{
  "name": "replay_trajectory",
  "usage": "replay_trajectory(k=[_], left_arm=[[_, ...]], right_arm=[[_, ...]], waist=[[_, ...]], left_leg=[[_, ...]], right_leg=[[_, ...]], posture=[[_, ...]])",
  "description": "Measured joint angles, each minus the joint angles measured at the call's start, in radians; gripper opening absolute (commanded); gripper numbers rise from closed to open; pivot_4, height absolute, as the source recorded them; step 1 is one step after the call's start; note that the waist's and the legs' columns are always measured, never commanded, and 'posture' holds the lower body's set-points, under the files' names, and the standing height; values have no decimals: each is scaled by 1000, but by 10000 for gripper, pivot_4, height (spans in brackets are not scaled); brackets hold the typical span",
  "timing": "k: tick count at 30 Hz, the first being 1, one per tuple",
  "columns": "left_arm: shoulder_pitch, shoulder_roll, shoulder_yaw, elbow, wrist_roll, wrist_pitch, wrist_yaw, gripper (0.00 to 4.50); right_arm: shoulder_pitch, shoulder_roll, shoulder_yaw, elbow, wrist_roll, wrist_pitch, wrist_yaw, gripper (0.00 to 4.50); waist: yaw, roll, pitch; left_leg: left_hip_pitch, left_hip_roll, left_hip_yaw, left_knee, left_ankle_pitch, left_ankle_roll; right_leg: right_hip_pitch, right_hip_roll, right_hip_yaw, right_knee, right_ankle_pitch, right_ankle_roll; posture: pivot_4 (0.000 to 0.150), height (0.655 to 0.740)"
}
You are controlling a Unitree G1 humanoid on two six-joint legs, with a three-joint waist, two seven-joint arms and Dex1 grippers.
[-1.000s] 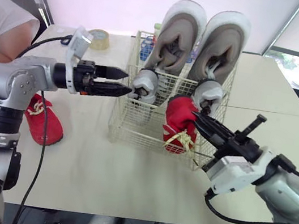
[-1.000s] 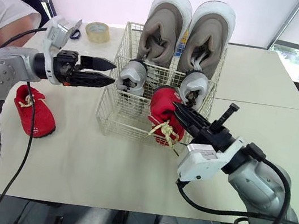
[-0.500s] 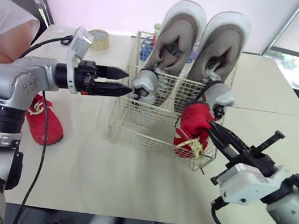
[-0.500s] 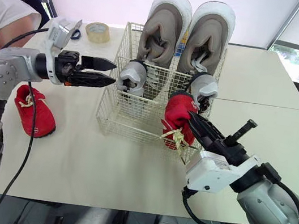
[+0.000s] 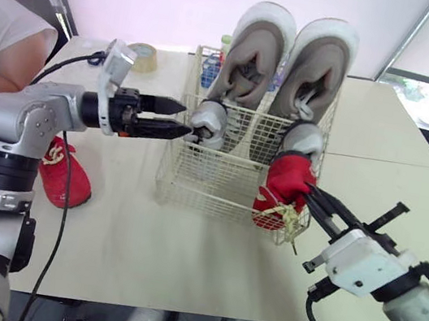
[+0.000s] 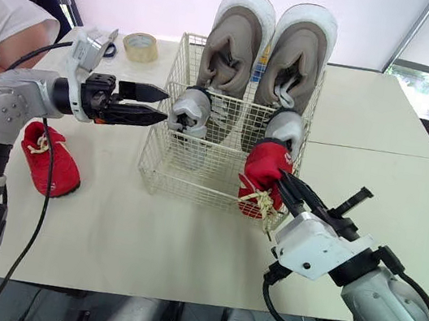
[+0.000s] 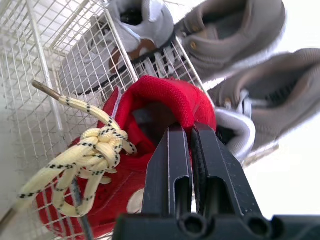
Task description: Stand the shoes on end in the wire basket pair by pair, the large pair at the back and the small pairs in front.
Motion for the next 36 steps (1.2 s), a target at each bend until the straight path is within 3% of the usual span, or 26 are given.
replay_trajectory(k=[1,7,14,19,23,30,36], left_arm=[[0,-2,0,1,0,-1,0,45000],[0,-10,0,13,10,-14,-2,45000],[0,-10,0,20,13,-15,-6,45000],[1,4,4,20,12,-11,-5,45000],[15,16,32,15,7,-2,5,45000],[63,62,65,-17,-8,30,26,45000],[111,134,175,-58,-22,69,116,45000]], right_arm=[[17,12,-2,2,9,12,-5,13184],[61,104,-29,1,77,88,-69,44275],[156,103,-86,29,158,51,-61,44275],[187,67,-234,29,387,64,22,44275],[155,-94,-389,69,629,194,135,44275],[-97,-427,-559,281,1209,460,173,44275],[-385,-640,-491,492,1600,554,157,44275]], waist=[[0,0,0],[-2,0,0],[-2,0,0],[-2,0,0],[-2,0,0],[-7,0,1],[-13,1,1]], left_leg=[[0,0,0,0,0,0],[1,0,0,-1,0,0],[1,0,0,-2,0,0],[1,0,0,-2,0,0],[1,1,0,-1,-1,1],[0,1,0,-2,-1,1],[-3,2,1,-6,-2,4]], right_leg=[[0,0,0,0,0,0],[0,0,0,0,0,0],[-1,-1,0,0,0,0],[-1,-1,0,0,0,0],[0,-1,0,-1,0,0],[1,-3,0,-3,0,0],[-1,-5,-1,-11,0,0]], posture=[[1500,7400],[1500,7400],[1500,7400],[1500,7400],[1500,7400],[1500,7400],[1500,7400]])
